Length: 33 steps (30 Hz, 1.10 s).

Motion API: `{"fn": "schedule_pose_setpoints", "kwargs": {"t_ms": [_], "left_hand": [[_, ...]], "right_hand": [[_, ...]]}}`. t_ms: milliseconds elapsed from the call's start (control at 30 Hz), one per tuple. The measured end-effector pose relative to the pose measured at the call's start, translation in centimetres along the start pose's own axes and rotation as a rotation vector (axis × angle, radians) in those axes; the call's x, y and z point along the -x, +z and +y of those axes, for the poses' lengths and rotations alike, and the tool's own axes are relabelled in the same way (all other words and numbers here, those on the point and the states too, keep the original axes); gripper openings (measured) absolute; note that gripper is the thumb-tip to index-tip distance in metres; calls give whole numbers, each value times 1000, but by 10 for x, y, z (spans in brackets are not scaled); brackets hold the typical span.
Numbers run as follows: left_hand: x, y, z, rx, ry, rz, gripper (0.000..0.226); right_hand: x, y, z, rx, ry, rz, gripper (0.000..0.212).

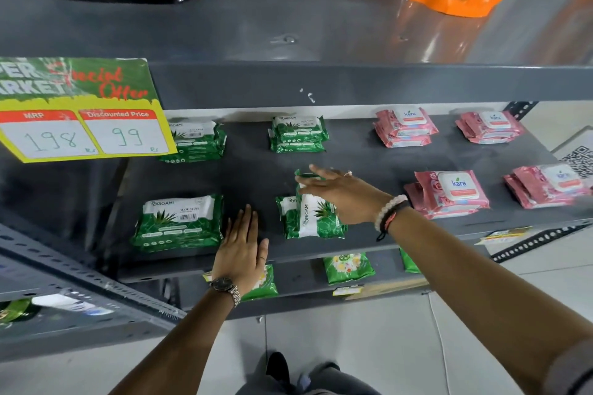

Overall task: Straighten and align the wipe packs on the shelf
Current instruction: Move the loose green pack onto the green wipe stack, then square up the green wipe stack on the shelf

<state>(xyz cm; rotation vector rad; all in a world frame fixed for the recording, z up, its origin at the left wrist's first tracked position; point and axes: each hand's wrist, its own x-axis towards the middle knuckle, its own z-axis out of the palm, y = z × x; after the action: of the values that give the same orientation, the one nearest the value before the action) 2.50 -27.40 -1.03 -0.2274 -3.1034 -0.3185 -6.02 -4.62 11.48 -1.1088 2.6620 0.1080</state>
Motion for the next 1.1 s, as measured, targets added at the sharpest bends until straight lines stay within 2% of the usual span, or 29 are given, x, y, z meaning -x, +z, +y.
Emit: {"fn": "schedule_pose_setpoints", "kwargs": {"t_ms": [67,167,333,467,633,933,1100], "left_hand": [[0,1,0,0,2,-4,63],[-1,1,0,11,2,-8,64],[-1,1,-1,47,8,4,65],[-1,3,-1,65,6,7,67],[-2,5,-3,55,3,10,67],[-1,5,-3,58,1,16,67],[-2,5,-3,92,-3,4,70]], "right_hand": [[0,3,3,16,10,-51,87],[-1,9,7,8,75,-40,83],[-1,21,-3,-158,254,112,87],[3,29,-11,-198,352,199,82],[4,33,-14,-189,353,282,75],[7,33,-17,-185,338,288,74],[10,33,-11,-183,321,275,87]]}}
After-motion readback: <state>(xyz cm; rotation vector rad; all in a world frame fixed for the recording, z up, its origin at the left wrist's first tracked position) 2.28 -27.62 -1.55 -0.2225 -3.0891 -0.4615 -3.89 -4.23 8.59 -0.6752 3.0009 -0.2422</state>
